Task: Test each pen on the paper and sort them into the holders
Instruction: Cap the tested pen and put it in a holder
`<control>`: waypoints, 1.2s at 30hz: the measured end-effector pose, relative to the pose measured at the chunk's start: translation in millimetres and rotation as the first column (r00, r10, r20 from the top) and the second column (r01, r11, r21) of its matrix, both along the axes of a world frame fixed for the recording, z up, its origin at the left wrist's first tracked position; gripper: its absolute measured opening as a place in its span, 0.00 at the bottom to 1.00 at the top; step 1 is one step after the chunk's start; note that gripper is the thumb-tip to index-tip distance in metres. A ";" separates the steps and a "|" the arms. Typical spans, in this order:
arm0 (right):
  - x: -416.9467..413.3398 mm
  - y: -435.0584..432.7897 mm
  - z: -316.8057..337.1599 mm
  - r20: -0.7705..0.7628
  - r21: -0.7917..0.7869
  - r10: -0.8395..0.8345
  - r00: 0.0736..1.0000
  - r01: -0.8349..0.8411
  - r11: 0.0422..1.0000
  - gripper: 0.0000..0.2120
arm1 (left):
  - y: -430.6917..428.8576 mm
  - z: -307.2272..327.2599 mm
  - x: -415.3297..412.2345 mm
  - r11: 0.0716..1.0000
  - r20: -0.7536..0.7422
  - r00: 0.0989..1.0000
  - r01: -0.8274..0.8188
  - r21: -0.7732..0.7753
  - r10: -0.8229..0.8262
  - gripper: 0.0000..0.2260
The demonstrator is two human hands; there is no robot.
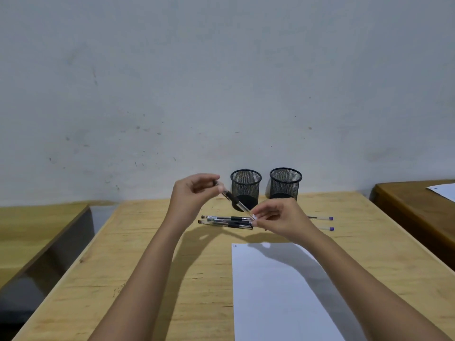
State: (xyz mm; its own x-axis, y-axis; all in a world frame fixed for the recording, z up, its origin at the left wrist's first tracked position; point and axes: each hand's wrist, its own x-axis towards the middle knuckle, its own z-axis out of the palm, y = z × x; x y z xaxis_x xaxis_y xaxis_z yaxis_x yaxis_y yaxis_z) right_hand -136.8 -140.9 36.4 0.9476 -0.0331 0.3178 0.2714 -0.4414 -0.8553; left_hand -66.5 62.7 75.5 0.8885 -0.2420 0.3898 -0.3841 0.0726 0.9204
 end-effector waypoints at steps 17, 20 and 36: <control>100.3 -22.5 0.0 0.092 0.410 -0.473 0.876 0.400 0.820 0.06 | -70.2 -42.6 93.9 0.855 0.003 1.000 0.002 0.519 -0.004 0.30; 111.8 -24.2 -2.1 0.133 0.266 -0.503 0.854 0.458 0.848 0.03 | -76.9 -53.6 104.1 0.864 0.026 0.998 0.030 0.502 -0.050 0.21; 124.9 -25.1 -1.2 0.072 -0.194 -0.393 0.917 0.399 0.896 0.14 | -82.3 -67.9 116.6 0.952 -0.026 0.990 0.141 0.271 -0.139 0.15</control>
